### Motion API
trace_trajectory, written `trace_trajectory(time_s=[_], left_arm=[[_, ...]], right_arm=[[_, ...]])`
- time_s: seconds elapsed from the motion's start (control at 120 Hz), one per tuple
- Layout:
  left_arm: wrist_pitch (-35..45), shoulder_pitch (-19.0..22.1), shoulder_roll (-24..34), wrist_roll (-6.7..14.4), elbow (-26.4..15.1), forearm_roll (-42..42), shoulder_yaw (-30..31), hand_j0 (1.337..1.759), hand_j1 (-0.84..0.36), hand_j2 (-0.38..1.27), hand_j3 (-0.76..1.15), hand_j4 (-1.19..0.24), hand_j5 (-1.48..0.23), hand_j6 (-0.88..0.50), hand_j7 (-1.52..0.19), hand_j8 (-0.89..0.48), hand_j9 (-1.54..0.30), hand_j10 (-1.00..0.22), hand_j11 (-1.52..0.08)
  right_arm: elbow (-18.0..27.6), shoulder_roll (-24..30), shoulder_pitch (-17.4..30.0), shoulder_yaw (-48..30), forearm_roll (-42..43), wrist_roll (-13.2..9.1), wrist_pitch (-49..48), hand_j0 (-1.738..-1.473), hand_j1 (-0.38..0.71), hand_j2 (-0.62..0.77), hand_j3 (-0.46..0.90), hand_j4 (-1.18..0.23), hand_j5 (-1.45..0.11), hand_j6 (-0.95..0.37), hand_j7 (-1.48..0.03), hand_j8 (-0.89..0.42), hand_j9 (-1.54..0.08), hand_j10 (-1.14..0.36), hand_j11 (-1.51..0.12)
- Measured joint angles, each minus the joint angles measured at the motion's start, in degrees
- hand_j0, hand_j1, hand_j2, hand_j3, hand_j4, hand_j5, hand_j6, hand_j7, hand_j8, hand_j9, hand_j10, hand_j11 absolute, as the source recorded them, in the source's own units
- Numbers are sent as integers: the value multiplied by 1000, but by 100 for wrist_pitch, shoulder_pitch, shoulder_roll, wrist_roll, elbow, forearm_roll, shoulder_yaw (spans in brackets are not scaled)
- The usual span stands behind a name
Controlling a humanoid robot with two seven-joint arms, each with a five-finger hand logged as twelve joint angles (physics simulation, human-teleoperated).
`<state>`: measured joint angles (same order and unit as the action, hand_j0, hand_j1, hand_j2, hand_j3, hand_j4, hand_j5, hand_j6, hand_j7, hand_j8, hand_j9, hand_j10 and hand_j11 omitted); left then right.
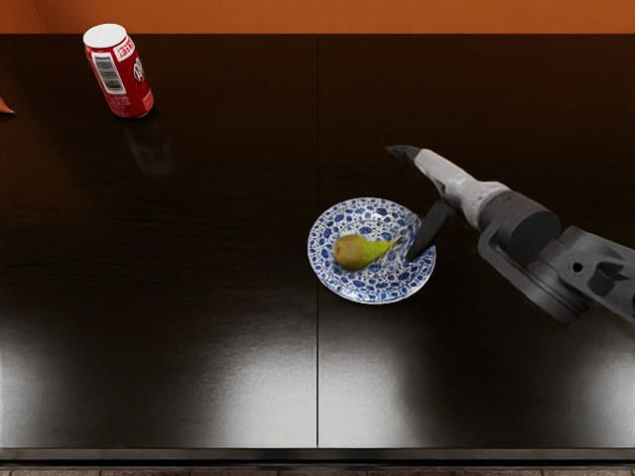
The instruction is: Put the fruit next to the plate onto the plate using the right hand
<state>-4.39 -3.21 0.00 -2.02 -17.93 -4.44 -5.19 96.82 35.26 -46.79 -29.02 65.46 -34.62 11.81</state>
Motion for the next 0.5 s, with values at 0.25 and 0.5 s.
trace_trajectory(time_s=[0.25, 0.5], left_arm=[[-20, 20, 0, 0, 0, 10, 17, 1658, 344, 1, 0, -4, -5, -4, -5, -4, -5, -4, -5], [-14, 162, 0, 0, 0, 36, 10, 1658, 344, 1, 0, -4, -5, -4, -5, -4, -5, -4, -5]], right_arm=[[-259, 1207, 70, -1495, -2163, 984, -2971, -1658, -312, 3, 0, -36, -46, -38, -45, -33, -45, -32, -45], [-1002, 2116, 131, -1733, -3519, 2036, -4518, -1658, -325, 0, 0, -24, -29, -25, -29, -23, -29, -22, -29]])
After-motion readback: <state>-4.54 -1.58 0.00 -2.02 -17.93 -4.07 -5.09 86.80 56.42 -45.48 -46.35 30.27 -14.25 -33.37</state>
